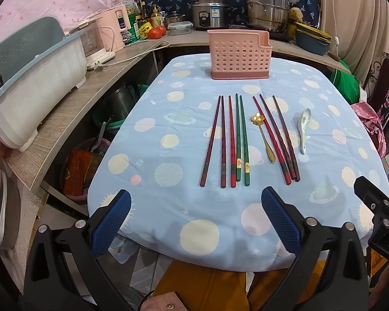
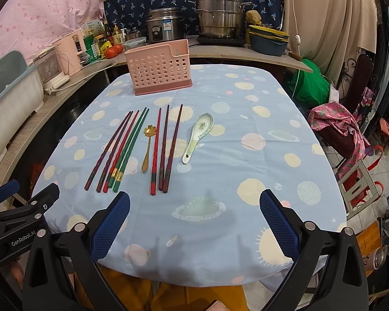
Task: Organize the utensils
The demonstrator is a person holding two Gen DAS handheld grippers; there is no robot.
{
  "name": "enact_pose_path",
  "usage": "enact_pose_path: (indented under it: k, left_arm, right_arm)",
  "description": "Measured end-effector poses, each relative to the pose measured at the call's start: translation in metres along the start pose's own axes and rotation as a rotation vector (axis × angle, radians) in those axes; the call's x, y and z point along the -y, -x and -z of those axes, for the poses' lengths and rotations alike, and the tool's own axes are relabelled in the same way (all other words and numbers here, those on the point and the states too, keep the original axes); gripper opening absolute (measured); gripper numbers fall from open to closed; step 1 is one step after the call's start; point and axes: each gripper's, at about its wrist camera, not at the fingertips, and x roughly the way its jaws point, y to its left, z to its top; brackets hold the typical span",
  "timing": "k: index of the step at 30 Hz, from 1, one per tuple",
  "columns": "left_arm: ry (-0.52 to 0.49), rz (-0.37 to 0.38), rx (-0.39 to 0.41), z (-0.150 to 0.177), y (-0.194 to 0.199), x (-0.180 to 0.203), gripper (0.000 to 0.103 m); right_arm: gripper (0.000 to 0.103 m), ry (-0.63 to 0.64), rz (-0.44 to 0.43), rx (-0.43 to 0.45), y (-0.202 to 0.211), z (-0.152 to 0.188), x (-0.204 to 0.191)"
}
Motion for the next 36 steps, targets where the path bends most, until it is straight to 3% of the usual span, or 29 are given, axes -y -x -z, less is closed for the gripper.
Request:
enact_pose_path:
  k: [19, 30, 36]
  left_arm:
    - [0.031, 0.033, 0.003, -0.004, -0.01, -0.007, 0.096]
    - [0.101, 0.014, -0.096, -0.014, -0.064, -0.036, 0.096]
    - [0.076, 0.018, -0.128, -0.014, -0.095, -0.036, 0.093]
  right_arm:
    - [0.096, -0.022, -0.006, -0.021, -0.012, 0.002, 0.002]
    - [0.096, -0.056, -0.009, -0.061, -0.039, -0.005, 0.015]
    - [0.096, -0.062, -0.002, -0.082, -0.058, -0.011, 0.017]
